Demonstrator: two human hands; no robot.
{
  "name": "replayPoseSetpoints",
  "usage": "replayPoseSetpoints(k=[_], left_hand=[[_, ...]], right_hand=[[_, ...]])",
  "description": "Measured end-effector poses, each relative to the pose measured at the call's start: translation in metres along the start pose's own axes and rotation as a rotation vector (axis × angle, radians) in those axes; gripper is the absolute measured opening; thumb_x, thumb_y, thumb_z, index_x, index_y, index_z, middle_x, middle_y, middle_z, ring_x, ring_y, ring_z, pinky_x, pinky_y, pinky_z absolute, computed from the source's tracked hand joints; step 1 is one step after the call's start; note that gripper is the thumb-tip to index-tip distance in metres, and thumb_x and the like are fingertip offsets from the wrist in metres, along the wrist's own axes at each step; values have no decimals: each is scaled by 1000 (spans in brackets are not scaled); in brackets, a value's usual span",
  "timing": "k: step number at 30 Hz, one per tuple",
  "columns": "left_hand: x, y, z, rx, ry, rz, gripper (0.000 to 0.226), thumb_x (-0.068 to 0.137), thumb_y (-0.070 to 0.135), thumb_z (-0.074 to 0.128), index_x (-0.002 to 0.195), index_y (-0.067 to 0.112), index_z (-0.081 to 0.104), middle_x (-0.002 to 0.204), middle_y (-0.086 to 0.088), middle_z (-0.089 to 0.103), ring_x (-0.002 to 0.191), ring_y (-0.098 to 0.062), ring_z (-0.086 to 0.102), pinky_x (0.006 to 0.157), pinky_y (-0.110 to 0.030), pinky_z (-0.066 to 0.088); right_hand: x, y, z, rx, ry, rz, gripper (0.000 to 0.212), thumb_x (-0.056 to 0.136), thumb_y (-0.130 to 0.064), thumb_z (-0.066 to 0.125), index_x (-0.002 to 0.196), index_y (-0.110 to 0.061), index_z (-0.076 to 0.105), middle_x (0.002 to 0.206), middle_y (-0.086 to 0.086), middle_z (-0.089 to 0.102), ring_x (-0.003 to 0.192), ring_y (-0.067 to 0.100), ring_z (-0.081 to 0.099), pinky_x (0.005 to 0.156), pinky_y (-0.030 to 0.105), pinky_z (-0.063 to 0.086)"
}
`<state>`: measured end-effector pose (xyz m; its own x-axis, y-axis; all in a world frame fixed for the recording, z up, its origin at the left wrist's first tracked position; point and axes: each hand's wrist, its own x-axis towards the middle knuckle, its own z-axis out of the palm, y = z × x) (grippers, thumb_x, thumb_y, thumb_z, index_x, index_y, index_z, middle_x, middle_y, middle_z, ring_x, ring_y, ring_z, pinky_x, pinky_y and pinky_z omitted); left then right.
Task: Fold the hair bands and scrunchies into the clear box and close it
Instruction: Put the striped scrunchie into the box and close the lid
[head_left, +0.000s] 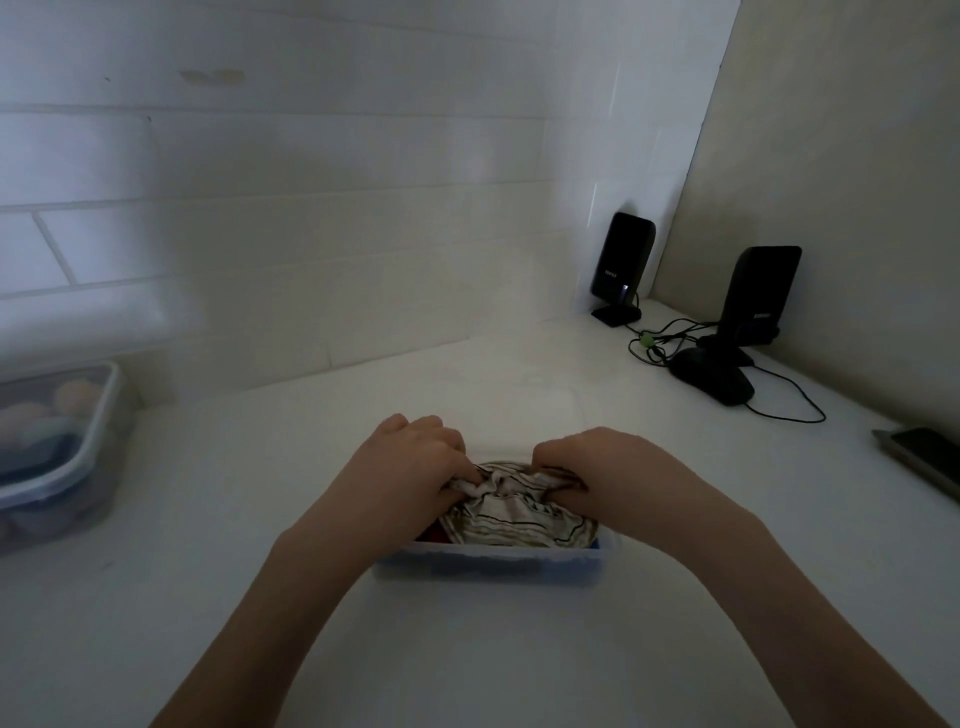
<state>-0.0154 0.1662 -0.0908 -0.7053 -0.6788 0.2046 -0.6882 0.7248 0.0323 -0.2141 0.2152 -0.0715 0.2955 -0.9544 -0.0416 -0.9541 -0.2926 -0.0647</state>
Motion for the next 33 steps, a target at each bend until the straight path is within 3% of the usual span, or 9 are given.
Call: replayPoseSetpoints(k=[4, 8, 12, 15, 18, 23, 26, 29, 33], left_hand=[[-10, 3, 5, 23, 114, 16, 18, 81, 29, 66, 97, 27, 72, 91, 1, 58, 85, -20, 49, 68, -29, 30], [-15, 4, -3, -41, -39, -30, 25, 93, 38, 47, 100, 21, 64, 97, 3, 40, 79, -11, 36, 66, -25, 29], [-22, 8, -11, -98, -105, -36, 30, 97, 33, 36, 99, 18, 62, 98, 4, 40, 70, -7, 40, 60, -25, 30], [-23, 2, -15, -129, -106, -30, 28, 94, 26, 45, 115, 31, 62, 102, 7, 49, 77, -8, 45, 68, -24, 37], [-21, -4, -16, -194, -100, -99, 27, 89, 22, 56, 112, 34, 64, 98, 9, 55, 82, -7, 49, 75, -24, 43], [-18, 0, -10, -136, -108, -179, 18, 88, 22, 56, 104, 30, 61, 102, 7, 60, 87, -11, 50, 74, -22, 39], [-16, -2, -11, -125, -117, -184, 17, 87, 23, 57, 101, 31, 63, 95, 9, 58, 83, -9, 47, 72, -22, 37], [-17, -5, -10, -147, -92, -175, 15, 86, 23, 58, 98, 31, 65, 86, 13, 50, 79, -9, 47, 68, -22, 35], [-25, -7, -7, -206, -1, -128, 13, 84, 24, 60, 93, 33, 63, 86, 14, 53, 75, -6, 49, 62, -18, 37]], right_hand=[[-10, 3, 9, 20, 215, -85, 32, 85, -22, 64, 113, -26, 49, 107, -5, 51, 100, 14, 48, 70, 31, 47], [-15, -2, 11, 3, 263, -138, 27, 85, -7, 58, 106, -23, 55, 99, -1, 54, 92, 18, 52, 67, 38, 50], [-18, 5, 13, 27, 223, -133, 24, 96, -28, 48, 111, -22, 66, 102, -2, 65, 97, 16, 56, 85, 35, 46], [-19, 8, 12, -48, 115, -63, 36, 92, -51, 45, 113, -28, 64, 105, -8, 67, 104, 12, 56, 101, 29, 30], [-19, 4, 5, -118, -4, -7, 45, 88, -57, 48, 124, -31, 58, 115, -7, 66, 117, 9, 52, 116, 32, 7], [-15, 3, 2, -275, -86, 2, 29, 95, -16, 44, 117, -30, 59, 101, -6, 67, 111, 12, 56, 113, 50, -15], [-10, -1, 0, -272, -89, 36, 46, 91, 0, 45, 116, -34, 62, 102, -7, 66, 110, 12, 54, 118, 51, -8], [-6, 0, 1, -206, 41, 7, 33, 92, -8, 49, 106, -32, 67, 104, -10, 65, 106, 11, 53, 119, 40, 5], [-4, 4, 10, -124, 200, -138, 36, 74, 5, 57, 85, -29, 57, 76, -14, 47, 73, 12, 44, 94, 31, 35]])
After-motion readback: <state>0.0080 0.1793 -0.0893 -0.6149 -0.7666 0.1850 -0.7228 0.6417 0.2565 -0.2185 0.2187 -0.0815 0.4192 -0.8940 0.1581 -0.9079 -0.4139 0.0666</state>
